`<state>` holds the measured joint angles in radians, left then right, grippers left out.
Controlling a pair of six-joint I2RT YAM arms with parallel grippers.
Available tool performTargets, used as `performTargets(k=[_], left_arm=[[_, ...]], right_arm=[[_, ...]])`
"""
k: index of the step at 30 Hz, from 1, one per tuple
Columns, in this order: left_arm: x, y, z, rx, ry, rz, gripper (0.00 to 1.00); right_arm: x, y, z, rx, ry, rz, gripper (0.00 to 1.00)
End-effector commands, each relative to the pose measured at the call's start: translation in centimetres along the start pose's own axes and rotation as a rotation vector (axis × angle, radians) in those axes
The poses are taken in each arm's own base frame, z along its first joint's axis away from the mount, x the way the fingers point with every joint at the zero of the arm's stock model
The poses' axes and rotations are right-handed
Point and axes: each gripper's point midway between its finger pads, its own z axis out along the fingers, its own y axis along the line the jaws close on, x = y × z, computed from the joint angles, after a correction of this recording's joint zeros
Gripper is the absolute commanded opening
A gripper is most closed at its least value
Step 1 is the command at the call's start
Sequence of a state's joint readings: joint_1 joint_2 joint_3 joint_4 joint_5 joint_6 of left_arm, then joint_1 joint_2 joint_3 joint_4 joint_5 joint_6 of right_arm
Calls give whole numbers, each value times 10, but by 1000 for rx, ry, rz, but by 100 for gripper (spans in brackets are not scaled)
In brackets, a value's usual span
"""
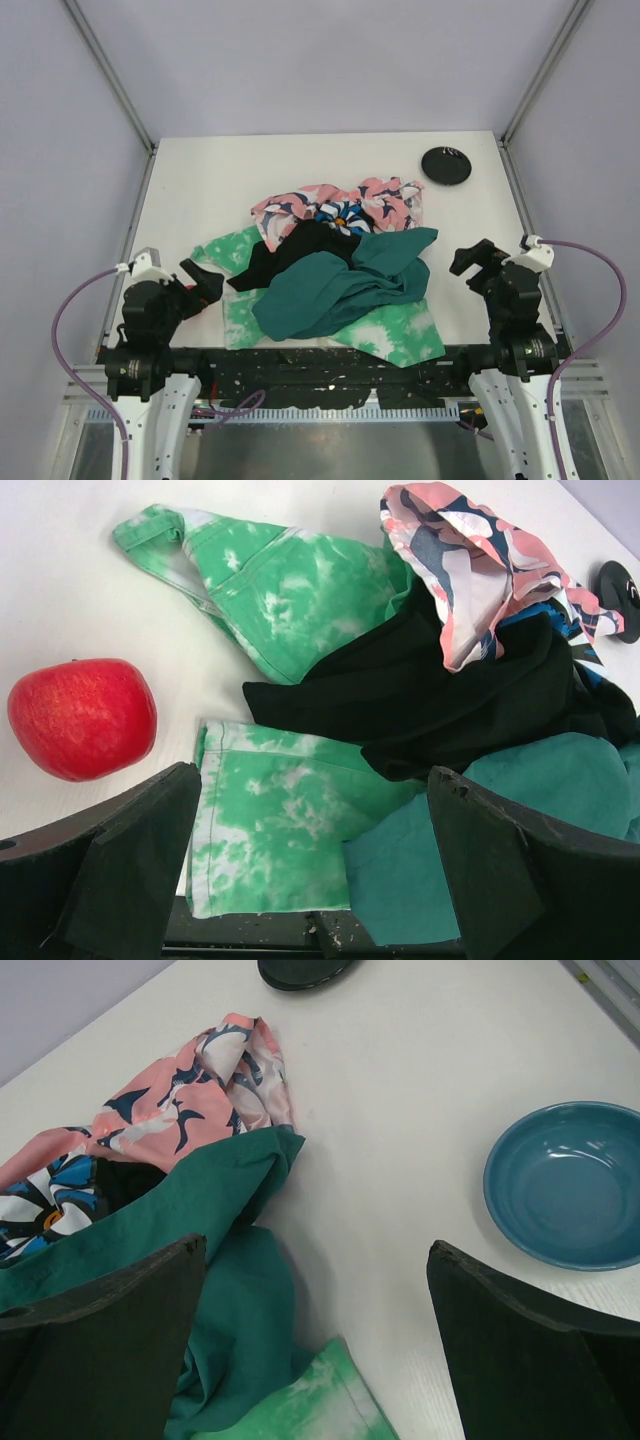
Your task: Pick out a specific cloth from the pile
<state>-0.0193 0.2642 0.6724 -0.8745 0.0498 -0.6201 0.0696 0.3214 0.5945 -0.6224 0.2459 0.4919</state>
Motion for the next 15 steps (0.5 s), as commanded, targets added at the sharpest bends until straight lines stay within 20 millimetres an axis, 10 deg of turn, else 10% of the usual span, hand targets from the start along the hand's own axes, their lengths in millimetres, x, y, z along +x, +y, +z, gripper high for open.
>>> performTargets(k=[1, 9, 15], left_arm=[[-1, -3, -1, 22, -8, 10, 100], [-5, -12, -1, 71, -17, 33, 100], [-11, -70, 1, 343, 44, 93, 99]], right_arm=[[-5, 12, 1, -56, -9, -5, 95], [3, 19, 4, -117, -7, -12, 95], [2, 20, 4, -123, -10, -7, 95]])
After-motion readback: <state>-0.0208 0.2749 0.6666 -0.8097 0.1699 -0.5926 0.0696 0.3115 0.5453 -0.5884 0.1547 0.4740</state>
